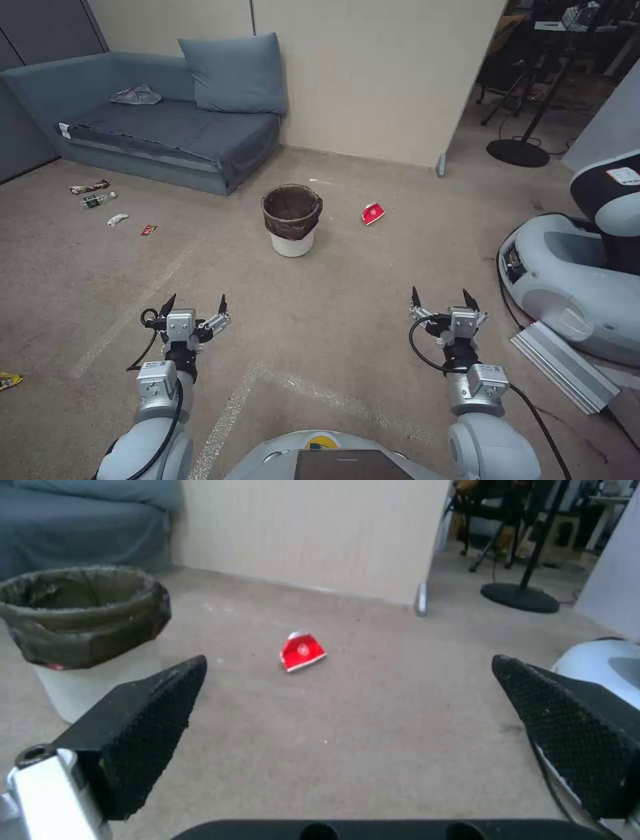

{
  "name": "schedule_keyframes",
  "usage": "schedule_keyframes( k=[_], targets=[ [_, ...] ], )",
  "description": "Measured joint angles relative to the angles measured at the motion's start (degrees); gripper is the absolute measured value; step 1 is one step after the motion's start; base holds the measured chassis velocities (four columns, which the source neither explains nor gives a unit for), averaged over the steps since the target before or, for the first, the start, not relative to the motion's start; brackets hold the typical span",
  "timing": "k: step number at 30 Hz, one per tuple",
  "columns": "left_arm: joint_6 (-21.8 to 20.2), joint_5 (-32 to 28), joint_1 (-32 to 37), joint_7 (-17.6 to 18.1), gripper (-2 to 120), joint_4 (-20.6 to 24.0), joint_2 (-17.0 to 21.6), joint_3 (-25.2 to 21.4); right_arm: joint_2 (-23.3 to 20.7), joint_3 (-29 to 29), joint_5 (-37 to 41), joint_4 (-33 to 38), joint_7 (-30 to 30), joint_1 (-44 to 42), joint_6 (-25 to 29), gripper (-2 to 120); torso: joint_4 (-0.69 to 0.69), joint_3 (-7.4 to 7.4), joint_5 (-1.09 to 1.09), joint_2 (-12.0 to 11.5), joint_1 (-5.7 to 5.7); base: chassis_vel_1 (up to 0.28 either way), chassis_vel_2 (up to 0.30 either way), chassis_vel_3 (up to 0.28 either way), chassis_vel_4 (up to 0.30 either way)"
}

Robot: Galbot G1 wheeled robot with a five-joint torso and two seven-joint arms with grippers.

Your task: Pick up the trash bin, then pick up the garbage from the floor and place it into the trash bin.

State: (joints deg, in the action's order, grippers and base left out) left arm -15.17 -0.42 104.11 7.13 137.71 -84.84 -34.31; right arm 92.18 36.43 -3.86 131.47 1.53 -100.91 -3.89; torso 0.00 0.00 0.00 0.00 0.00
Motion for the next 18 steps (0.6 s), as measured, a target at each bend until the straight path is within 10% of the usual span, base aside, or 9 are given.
schedule_keyframes(
  k=[18],
  targets=[
    [0.09, 0.15, -0.32, -0.53, 100, 0.02, -0.10, 0.25, -0.04, 0.01, 0.02, -0.01, -0.17, 0.09, 0.71, 100, 0.00, 0.01, 0.00, 0.00, 0.00, -0.038, 0.037, 0.038, -0.040]
  ],
)
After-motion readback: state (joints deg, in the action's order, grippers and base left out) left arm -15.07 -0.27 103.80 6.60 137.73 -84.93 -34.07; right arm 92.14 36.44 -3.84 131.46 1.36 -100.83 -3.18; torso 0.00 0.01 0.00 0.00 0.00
